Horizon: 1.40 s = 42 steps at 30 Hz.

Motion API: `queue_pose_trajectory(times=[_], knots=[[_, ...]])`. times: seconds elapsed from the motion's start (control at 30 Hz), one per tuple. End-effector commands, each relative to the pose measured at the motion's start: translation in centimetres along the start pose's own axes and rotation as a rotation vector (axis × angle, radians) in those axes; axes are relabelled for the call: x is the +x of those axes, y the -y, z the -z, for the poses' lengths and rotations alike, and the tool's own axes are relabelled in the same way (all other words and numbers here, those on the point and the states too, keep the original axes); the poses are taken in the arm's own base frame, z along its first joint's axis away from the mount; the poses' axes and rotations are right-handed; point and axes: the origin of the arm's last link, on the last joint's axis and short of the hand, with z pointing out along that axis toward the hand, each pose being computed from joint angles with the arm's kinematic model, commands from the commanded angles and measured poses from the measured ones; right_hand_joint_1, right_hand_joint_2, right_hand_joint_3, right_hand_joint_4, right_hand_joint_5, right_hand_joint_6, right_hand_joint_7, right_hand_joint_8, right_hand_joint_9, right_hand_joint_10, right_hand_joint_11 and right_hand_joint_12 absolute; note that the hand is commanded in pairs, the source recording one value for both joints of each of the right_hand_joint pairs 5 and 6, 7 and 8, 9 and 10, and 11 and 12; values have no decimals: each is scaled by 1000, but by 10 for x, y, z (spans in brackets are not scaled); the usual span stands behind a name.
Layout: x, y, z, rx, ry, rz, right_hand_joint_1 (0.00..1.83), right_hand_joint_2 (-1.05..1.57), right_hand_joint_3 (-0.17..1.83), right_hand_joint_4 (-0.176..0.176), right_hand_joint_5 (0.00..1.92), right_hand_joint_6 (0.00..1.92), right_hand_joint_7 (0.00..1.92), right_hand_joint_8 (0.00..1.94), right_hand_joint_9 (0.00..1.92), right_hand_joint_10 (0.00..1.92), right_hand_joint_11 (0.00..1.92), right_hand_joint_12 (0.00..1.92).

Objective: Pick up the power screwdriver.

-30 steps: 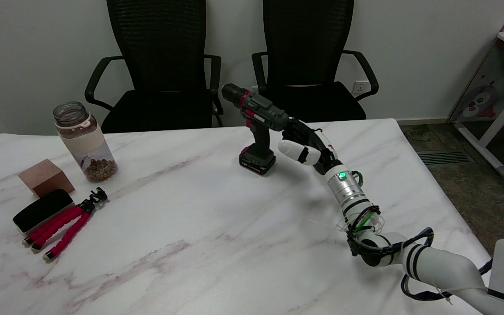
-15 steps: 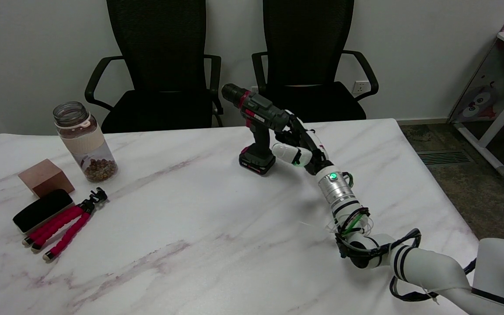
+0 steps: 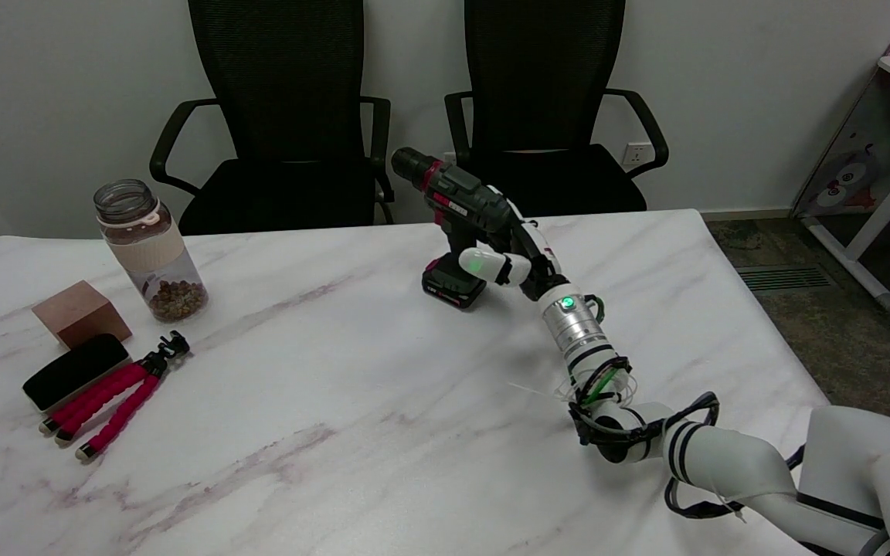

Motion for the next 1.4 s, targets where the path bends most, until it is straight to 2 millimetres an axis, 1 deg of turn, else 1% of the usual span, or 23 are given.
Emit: queue_pose_trajectory(times=[0.03,0.47,0.83,1.4], knots=[[-19,3,-20,-14,15,5,837,-250,554,50,0,0,0,0,278,278,247,247],[-23,-1,-26,-52,14,2,824,-280,557,63,0,0,0,0,256,256,204,204],[-27,3,-37,-64,16,-9,813,-372,602,85,0,0,0,0,230,230,136,136],[-30,4,-43,-76,-1,-40,795,-431,591,110,0,0,0,0,220,220,109,109]])
